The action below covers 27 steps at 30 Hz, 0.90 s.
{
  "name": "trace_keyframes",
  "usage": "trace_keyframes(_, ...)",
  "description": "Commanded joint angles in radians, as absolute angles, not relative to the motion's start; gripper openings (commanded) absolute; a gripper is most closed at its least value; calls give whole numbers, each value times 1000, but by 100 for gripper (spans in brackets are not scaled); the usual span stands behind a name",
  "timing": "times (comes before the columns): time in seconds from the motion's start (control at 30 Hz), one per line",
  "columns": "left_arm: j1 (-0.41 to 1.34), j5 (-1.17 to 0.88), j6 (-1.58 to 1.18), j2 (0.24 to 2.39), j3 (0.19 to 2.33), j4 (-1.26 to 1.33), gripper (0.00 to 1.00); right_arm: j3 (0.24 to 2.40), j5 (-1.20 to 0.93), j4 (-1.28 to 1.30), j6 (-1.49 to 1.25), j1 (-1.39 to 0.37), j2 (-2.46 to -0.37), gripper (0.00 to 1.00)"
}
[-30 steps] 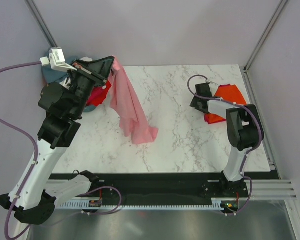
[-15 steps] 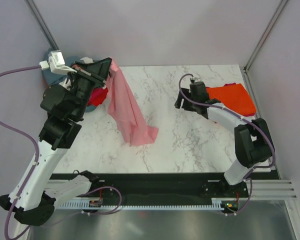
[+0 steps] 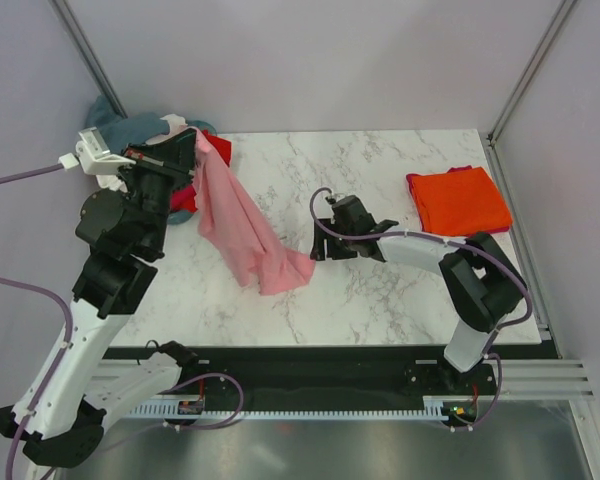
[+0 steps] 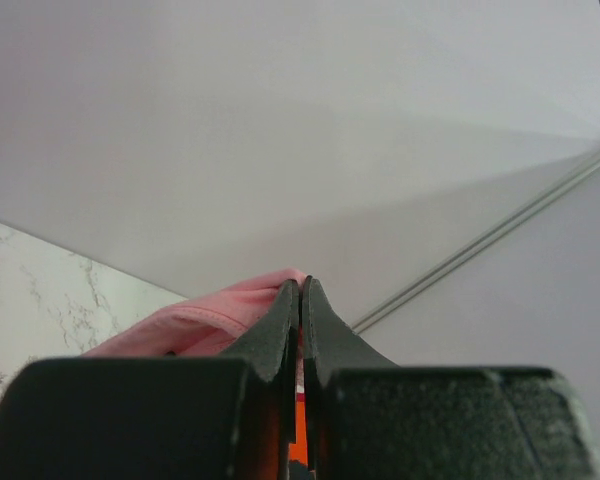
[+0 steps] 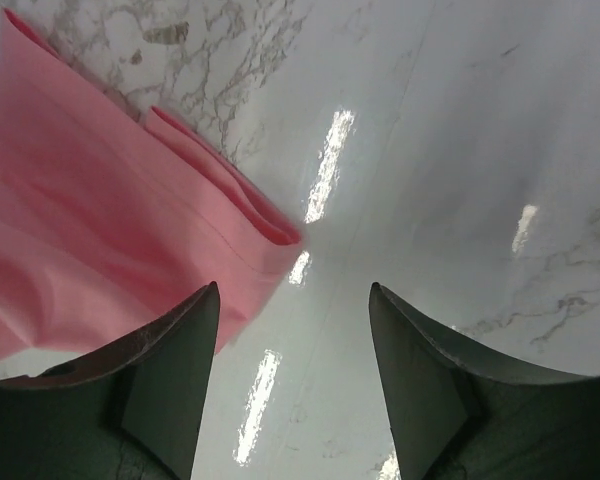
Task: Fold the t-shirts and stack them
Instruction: Move the tshirt to the center of the board
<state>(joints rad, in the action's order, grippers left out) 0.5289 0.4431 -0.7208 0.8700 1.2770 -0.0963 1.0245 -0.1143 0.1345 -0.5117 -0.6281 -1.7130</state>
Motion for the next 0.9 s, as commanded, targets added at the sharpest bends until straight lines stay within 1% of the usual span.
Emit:
trace_keyframes(0.0,528,512,-746,851,1276,-38,2,1071,-127,123,-520,-661,-1775,70)
trace_keyframes(0.2,526,534,-738,836,1272,-41,2,1092,-110,123,-537,-706,-1848,66)
trace_keyframes(0.33,526,540,-735,836,1269,-41,2,1111,-98,115,-551,-719,-1871,57)
trace_keyframes(0.37,526,540,-735,836,1270,-41,2,1114,-98,115,-551,-719,-1873,50)
trace_keyframes(0.43,526,545,-730,839,1270,-41,2,1130,-101,115,-552,-719,-1876,40)
trace_keyframes(0.47,526,546,-727,841,1272,-41,2,1135,-101,117,-549,-719,-1876,28)
trace_keyframes(0.5,526,552,-726,839,1272,-41,2,1147,-82,127,-546,-718,-1873,21)
trace_keyframes(0.53,526,561,-721,841,1270,-41,2,1167,-42,149,-534,-716,-1862,10)
trace_keyframes(0.57,526,561,-721,841,1267,-41,2,1167,-41,149,-525,-716,-1855,6)
trace_keyframes(0.6,526,577,-721,845,1264,-41,2,1195,18,187,-511,-704,-1845,2)
trace_keyframes(0.63,526,589,-722,848,1258,-38,2,1210,44,208,-500,-695,-1821,0)
trace_keyframes(0.7,526,633,-727,862,1243,-35,2,1245,109,259,-476,-669,-1789,0)
trace_keyframes(0.8,525,653,-724,911,1241,-37,2,1253,144,288,-471,-559,-1691,0)
trace_keyframes(0.87,522,646,-726,948,1249,-41,2,1227,161,294,-486,-503,-1588,0)
